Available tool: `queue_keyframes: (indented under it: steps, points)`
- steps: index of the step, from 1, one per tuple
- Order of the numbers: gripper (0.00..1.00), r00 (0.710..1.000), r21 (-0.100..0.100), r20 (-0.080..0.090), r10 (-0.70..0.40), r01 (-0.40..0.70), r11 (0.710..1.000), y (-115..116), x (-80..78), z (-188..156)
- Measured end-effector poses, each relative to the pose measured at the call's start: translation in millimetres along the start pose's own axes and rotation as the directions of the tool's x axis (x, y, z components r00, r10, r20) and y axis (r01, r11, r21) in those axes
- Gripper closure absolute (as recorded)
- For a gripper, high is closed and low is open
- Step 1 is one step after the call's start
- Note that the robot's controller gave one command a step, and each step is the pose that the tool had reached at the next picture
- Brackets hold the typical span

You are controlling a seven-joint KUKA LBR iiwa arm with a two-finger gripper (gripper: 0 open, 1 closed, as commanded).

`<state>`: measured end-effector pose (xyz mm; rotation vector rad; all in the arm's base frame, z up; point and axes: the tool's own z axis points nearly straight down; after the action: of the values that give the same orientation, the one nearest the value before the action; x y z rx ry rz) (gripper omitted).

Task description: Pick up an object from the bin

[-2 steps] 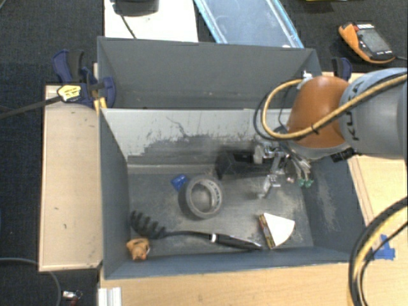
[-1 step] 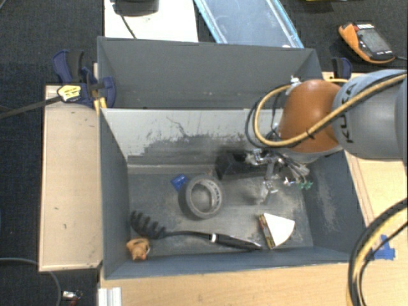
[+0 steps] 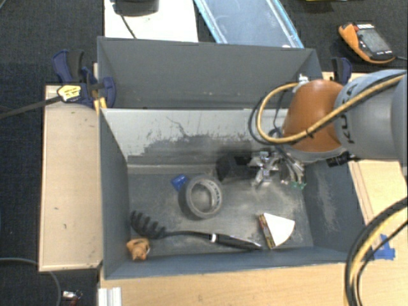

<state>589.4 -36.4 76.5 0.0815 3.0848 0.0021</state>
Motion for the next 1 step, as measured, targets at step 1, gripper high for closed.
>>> queue_keyframes:
  steps: [1]
  points:
    - [1.0, 1.0, 0.0, 0.0, -0.001, 0.001, 1.0, 0.0, 0.1, 0.0]
